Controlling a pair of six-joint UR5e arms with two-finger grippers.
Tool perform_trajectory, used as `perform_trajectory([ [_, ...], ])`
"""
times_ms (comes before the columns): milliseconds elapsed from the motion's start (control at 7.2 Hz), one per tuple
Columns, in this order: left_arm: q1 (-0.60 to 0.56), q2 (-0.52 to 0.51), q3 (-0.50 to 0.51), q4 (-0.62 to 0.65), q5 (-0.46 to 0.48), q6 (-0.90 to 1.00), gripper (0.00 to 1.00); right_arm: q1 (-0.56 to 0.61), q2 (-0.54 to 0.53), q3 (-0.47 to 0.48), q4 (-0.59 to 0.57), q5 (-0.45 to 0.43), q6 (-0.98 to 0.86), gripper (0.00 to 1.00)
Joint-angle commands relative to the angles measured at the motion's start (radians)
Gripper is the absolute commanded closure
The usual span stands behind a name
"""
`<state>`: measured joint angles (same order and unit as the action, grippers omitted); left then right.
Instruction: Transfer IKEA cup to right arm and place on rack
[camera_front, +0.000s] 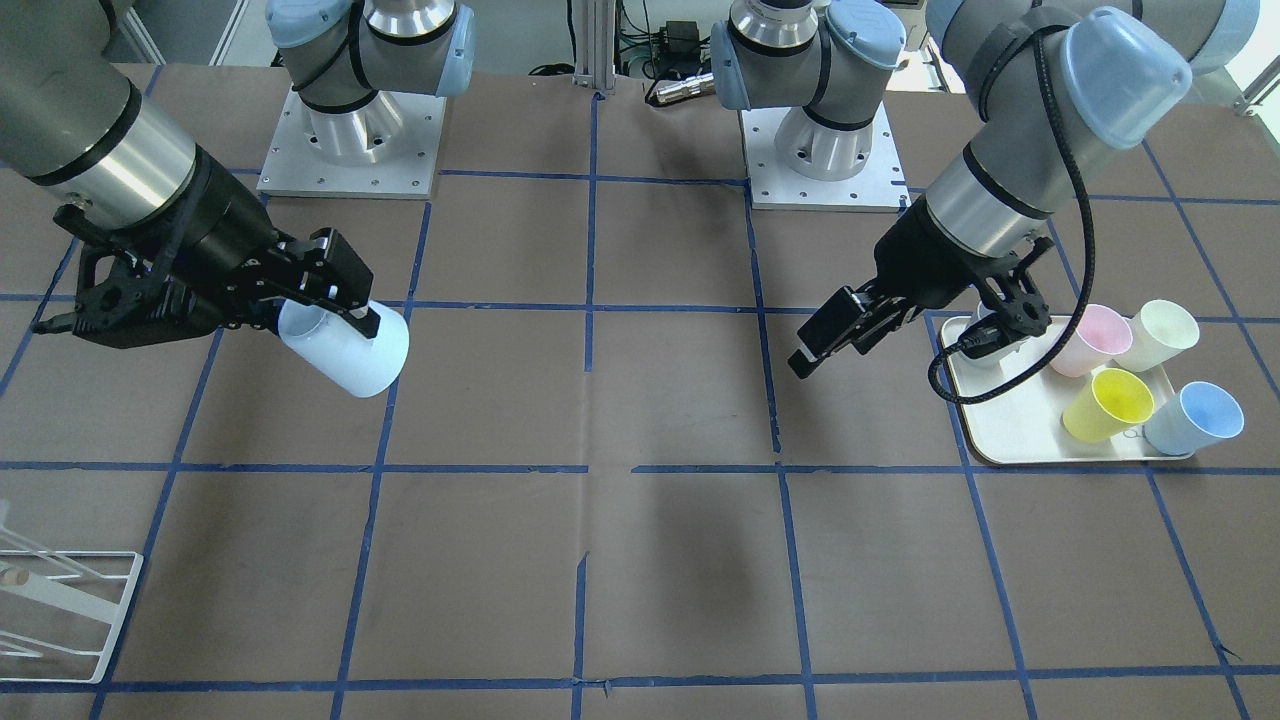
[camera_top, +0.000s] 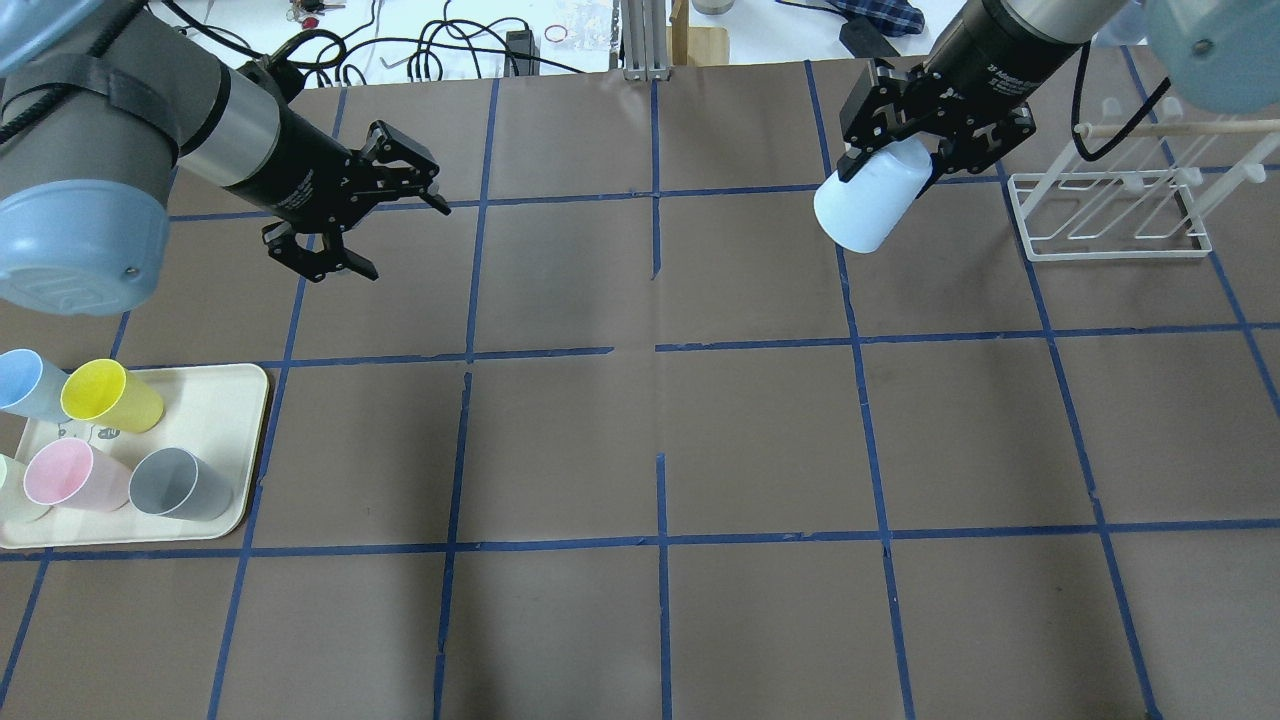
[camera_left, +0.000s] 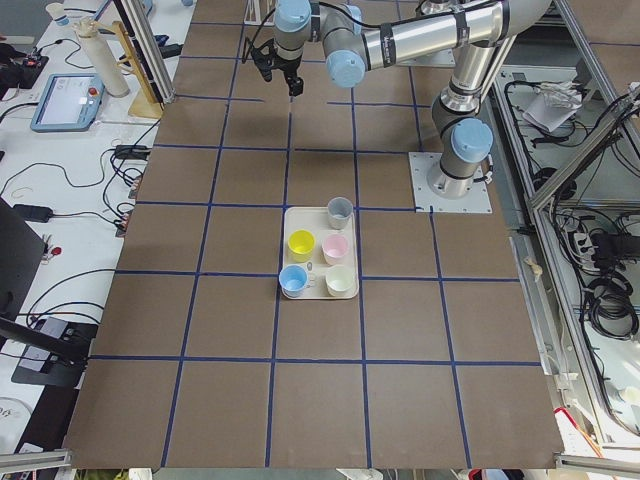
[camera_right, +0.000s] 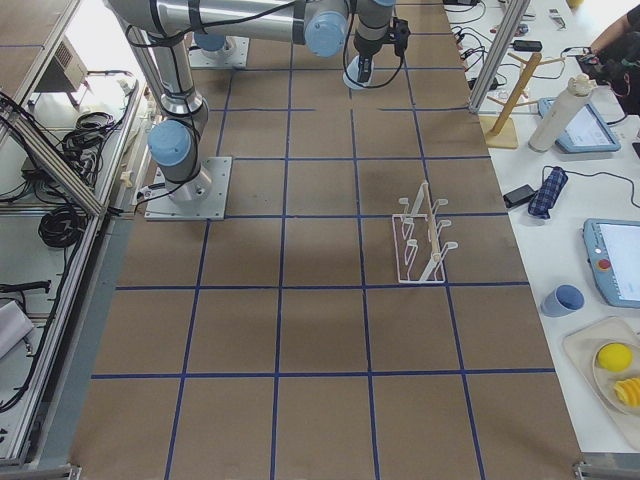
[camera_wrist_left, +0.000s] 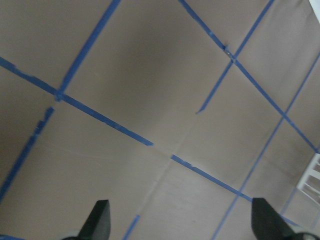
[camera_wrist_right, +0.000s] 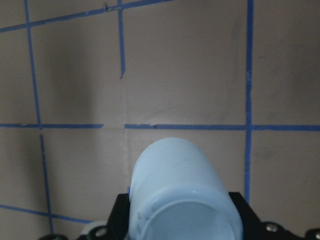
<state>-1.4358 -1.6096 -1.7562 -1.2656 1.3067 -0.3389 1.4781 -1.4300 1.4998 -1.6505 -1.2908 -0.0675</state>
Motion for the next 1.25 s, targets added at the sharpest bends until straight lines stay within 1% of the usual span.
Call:
perform_trajectory([
  [0,-0.001,0.042,0.032,-0.102,0.259,0.252,0.0,0.001,0.071,-0.001,-0.159,-0.21,-0.05,0.78],
  [139,-0.003,0.063,0.044,-0.141,0.282,0.273,0.0,-0.005,0.112,-0.006,-0.21,-0.325,-0.064,0.85],
  [278,-0.017,0.094,0.055,-0.214,0.284,0.273,0.0,-0.016,0.14,-0.007,-0.241,-0.407,-0.072,0.91],
  [417,-0.059,0.112,0.057,-0.233,0.283,0.273,0.0,-0.033,0.167,-0.007,-0.305,-0.433,-0.069,0.92],
  [556,-0.099,0.117,0.057,-0.239,0.281,0.273,0.0,-0.073,0.177,-0.007,-0.321,-0.444,-0.071,0.92],
  [833,-0.124,0.137,0.043,-0.279,0.272,0.282,0.0,-0.198,0.177,0.003,-0.31,-0.427,-0.141,0.92],
  [1111,-0.124,0.151,0.038,-0.287,0.272,0.314,0.0,-0.236,0.178,0.004,-0.314,-0.413,-0.199,0.91],
])
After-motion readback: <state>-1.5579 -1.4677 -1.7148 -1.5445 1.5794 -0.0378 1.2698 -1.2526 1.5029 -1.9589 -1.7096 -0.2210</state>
